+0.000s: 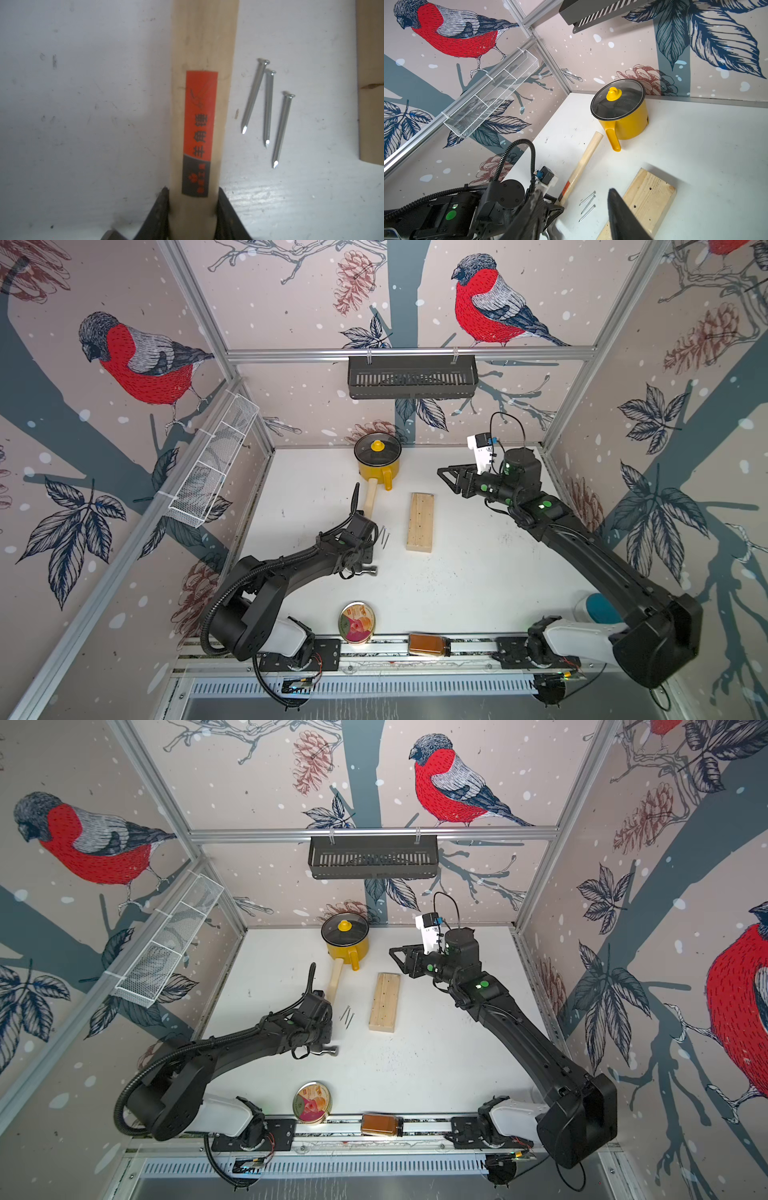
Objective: Use a claw hammer to pull out a nail
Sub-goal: Place the hammer at the center of the board.
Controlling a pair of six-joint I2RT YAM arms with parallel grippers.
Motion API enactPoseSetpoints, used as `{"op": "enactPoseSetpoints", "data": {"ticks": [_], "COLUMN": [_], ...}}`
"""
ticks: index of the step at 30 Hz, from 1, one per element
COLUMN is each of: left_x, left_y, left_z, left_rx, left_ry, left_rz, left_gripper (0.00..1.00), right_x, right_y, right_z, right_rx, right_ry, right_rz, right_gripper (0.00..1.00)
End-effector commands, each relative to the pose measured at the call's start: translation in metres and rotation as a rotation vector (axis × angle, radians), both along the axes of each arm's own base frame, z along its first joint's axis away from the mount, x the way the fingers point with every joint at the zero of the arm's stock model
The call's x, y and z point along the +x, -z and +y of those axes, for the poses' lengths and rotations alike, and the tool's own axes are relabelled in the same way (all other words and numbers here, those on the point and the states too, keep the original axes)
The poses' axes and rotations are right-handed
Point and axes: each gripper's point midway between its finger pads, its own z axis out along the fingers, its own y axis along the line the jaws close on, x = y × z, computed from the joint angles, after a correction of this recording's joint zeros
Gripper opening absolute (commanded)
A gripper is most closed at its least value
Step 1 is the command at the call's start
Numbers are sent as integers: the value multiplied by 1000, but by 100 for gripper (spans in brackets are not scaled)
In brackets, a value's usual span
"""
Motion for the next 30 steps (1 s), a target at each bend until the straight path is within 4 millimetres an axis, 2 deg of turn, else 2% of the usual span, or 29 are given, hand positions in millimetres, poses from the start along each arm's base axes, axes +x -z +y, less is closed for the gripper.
{"op": "enactPoseSetpoints", "data": {"ticks": [1,10,24,25,30], "left_x": [6,4,1,1,3], "left_y": [-1,11,10,9,-1], "left_z": [-3,0,0,-1,-4], "left_rx": [-26,-17,-32,-35,-66], "left_ry": [-20,-28,-36,-34,-42], "left_rz": [-17,8,15,14,-11], "left_gripper": [0,0,0,2,25], "right_x": [0,1,2,2,2], "right_y": [-7,-4,-3,-3,-2], "right_z": [0,-2,-3,-3,-4], "right_rx": [15,15,16,17,15], "right_ry": [-3,0,1,1,3], "right_rz": [-28,-23,-21,-22,-18], "right_gripper": [51,51,51,51,51]}}
